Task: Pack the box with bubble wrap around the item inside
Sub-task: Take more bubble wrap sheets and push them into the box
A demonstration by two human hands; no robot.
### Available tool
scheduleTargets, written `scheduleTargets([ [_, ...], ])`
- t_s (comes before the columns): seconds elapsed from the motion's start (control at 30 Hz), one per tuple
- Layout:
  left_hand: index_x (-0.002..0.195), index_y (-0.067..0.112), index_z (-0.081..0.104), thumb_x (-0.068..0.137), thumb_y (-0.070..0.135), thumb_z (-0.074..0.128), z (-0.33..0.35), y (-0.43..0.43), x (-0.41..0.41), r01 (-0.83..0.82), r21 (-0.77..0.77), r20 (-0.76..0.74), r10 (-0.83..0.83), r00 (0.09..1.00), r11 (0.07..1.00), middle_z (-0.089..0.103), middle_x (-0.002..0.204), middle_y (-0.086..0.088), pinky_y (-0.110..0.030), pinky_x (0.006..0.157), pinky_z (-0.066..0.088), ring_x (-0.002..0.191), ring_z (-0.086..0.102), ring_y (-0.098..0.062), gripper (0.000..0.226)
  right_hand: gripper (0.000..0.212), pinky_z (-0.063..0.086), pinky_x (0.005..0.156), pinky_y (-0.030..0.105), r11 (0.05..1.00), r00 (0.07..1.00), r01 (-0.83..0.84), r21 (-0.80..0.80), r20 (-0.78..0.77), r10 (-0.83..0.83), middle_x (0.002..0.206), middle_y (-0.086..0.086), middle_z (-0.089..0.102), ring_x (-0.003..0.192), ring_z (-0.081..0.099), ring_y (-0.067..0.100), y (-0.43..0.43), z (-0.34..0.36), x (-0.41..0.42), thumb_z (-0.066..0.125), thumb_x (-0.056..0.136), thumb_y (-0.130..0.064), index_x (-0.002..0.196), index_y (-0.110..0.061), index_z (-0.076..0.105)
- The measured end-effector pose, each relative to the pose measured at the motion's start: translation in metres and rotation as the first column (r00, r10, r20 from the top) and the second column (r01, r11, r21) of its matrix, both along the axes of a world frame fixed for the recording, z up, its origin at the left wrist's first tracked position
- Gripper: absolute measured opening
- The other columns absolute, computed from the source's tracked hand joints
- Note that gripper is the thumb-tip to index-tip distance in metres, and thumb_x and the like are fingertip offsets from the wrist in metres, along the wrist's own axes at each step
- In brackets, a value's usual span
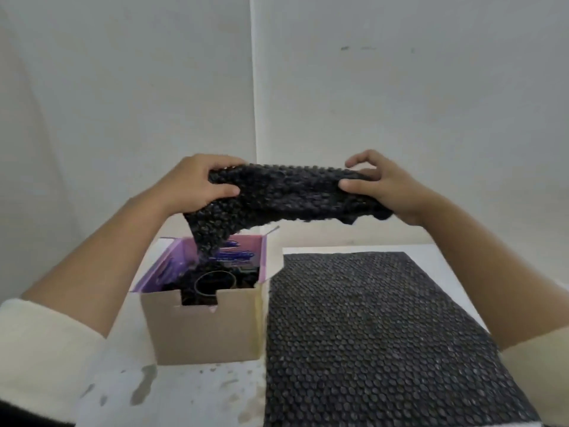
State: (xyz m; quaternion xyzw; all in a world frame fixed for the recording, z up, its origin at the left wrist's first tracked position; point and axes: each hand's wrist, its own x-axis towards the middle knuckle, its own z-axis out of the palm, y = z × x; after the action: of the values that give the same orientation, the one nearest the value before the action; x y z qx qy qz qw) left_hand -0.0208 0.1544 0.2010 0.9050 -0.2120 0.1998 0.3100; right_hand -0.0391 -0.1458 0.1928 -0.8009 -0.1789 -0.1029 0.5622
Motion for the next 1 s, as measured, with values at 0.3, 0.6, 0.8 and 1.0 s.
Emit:
scheduleTargets([
  [0.3, 0.136, 0.027, 0.046, 0.087, 0.014, 0.06, -0.088, 0.067, 0.028, -0.369, 0.229, 0.043, 0.369, 0.928, 0.901, 0.057, 0.126, -0.014, -0.041, 0.096, 0.044, 0.116, 0.053, -0.035, 0.052, 0.019, 0.038, 0.055, 0.026, 0.928, 0.972, 0.213, -0.306, 0.163, -0.17, 0.09, 0.007, 0.053, 0.06, 0.049, 0.019, 0.152, -0.064, 0.062, 0.056, 0.085, -0.001, 0.079, -0.019, 0.051],
  [0.6, 0.139, 0.022, 0.043, 0.098, 0.02, 0.028, -0.076, 0.062, 0.021, -0.096, 0.331, -0.276, 0.194, 0.941, 0.939, 0.039, 0.144, -0.008, -0.026, 0.11, 0.022, 0.136, 0.033, -0.021, 0.044, 0.031, 0.039, 0.099, 0.041, 0.739, 0.998, 0.051, -0.672, 0.049, -0.025, 0.117, 0.004, 0.062, 0.108, 0.055, 0.024, 0.165, -0.067, 0.06, 0.043, 0.087, -0.026, 0.101, -0.013, 0.068],
  [0.8, 0.139, 0.036, 0.038, 0.089, 0.002, 0.052, -0.07, 0.088, 0.021, 0.032, 0.257, -0.437, 0.086, 0.895, 0.966, 0.048, 0.14, 0.005, -0.022, 0.099, 0.032, 0.13, 0.044, -0.016, 0.062, 0.045, 0.028, 0.103, 0.034, 0.531, 0.976, -0.22, -0.818, -0.179, 0.128, 0.135, -0.009, 0.054, 0.109, 0.05, 0.006, 0.141, -0.048, 0.066, 0.049, 0.089, -0.007, 0.125, -0.033, 0.059],
  [1.0, 0.136, 0.037, 0.044, 0.089, 0.017, 0.055, -0.084, 0.074, 0.03, -0.047, 0.597, -0.22, 0.22, 0.95, 0.801, 0.049, 0.139, 0.003, -0.034, 0.102, 0.038, 0.126, 0.046, -0.019, 0.052, 0.034, 0.019, 0.087, 0.043, 0.166, 0.984, 0.029, -0.986, 0.057, 0.167, 0.075, -0.002, 0.057, 0.087, 0.052, 0.024, 0.172, -0.053, 0.061, 0.042, 0.078, 0.003, 0.086, -0.025, 0.06],
])
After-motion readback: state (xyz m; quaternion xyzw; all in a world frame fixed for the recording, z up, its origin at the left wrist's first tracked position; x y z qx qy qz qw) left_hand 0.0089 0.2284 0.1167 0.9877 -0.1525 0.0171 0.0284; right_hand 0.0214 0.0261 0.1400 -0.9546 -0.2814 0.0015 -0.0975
